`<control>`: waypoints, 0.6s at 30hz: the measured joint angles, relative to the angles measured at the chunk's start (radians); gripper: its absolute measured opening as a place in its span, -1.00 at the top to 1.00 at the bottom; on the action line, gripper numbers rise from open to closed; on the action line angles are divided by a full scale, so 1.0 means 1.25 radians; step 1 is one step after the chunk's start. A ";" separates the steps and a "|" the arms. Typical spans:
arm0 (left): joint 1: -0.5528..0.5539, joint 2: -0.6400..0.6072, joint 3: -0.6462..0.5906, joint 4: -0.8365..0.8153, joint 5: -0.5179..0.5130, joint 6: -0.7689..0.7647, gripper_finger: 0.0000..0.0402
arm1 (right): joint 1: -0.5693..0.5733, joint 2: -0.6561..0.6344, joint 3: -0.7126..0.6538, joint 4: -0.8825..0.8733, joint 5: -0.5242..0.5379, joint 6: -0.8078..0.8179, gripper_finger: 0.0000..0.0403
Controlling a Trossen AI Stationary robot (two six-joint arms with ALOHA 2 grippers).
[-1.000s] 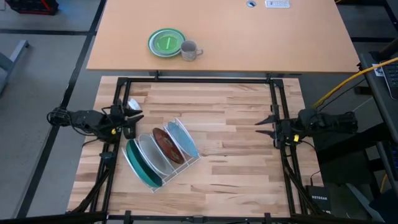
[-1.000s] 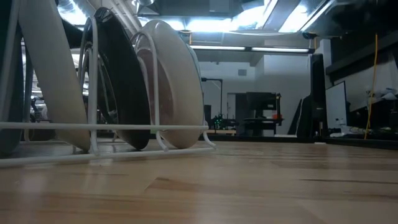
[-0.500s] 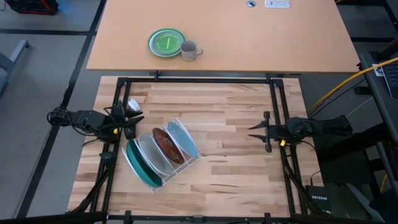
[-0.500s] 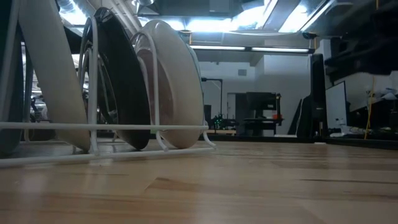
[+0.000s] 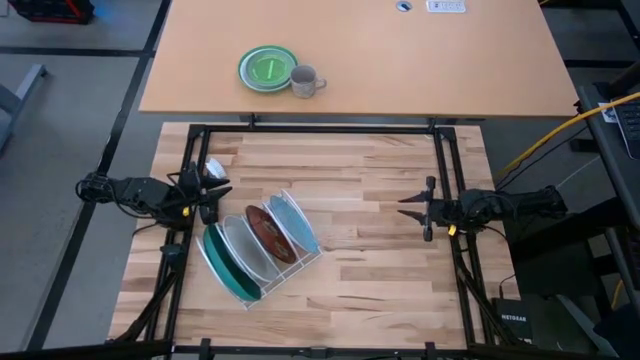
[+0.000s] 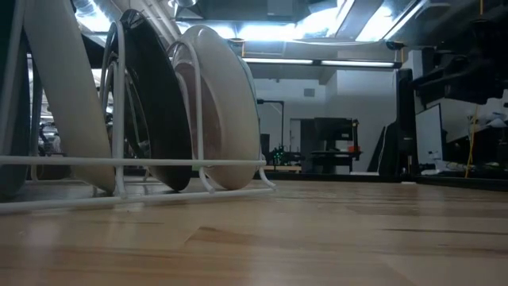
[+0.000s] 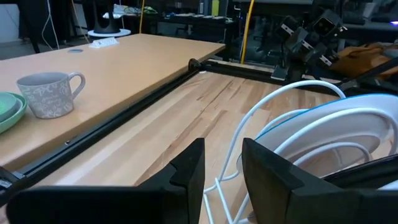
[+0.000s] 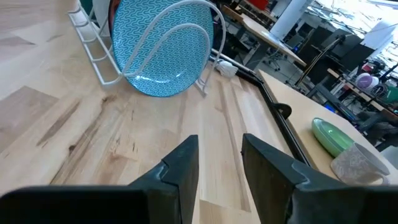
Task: Sort dishes
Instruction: Return to Home Position
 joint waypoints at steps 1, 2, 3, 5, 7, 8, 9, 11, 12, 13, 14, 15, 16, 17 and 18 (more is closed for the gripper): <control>0.000 0.000 0.000 0.000 0.000 0.000 0.51 | 0.000 0.000 0.000 -0.001 0.000 0.000 0.37; 0.000 0.000 0.000 -0.002 0.000 0.000 0.51 | 0.000 0.000 0.000 -0.001 0.000 0.000 0.37; 0.000 0.000 0.000 -0.004 0.000 0.000 0.51 | 0.000 0.000 -0.001 -0.002 0.000 0.000 0.37; 0.000 0.000 0.000 -0.004 0.000 0.000 0.51 | 0.000 0.000 -0.001 -0.002 0.000 0.000 0.37; 0.000 0.000 0.000 -0.007 0.000 0.000 0.51 | 0.000 0.000 -0.001 -0.003 0.000 0.000 0.37; 0.000 0.000 0.000 -0.012 0.000 0.000 0.51 | 0.000 0.000 -0.001 -0.003 0.000 0.000 0.37; 0.000 0.000 0.000 -0.019 0.000 -0.001 0.51 | 0.000 0.000 -0.001 -0.003 0.000 0.000 0.37; 0.000 0.000 0.000 -0.033 0.000 -0.001 0.51 | 0.000 0.000 -0.002 -0.004 0.000 0.000 0.37; 0.000 0.000 0.000 -0.040 0.000 -0.001 0.51 | 0.000 0.000 -0.002 -0.004 0.000 0.000 0.37; 0.000 0.000 0.000 -0.047 -0.001 -0.001 0.51 | 0.000 0.000 -0.002 -0.004 0.000 0.000 0.37; 0.000 0.000 0.000 -0.055 0.000 -0.001 0.51 | 0.000 0.000 -0.002 -0.004 0.000 0.000 0.37; 0.000 0.000 0.000 -0.064 -0.001 -0.001 0.51 | 0.000 0.000 -0.002 -0.005 0.000 0.000 0.37; 0.000 0.000 0.000 -0.072 0.000 -0.001 0.51 | 0.000 0.000 -0.002 -0.005 0.000 -0.001 0.37; 0.000 0.000 0.000 -0.078 0.000 -0.001 0.51 | 0.000 0.000 -0.002 -0.005 0.000 -0.001 0.37; 0.000 0.000 0.000 -0.087 -0.001 -0.001 0.51 | 0.000 0.000 -0.002 -0.005 0.000 -0.001 0.37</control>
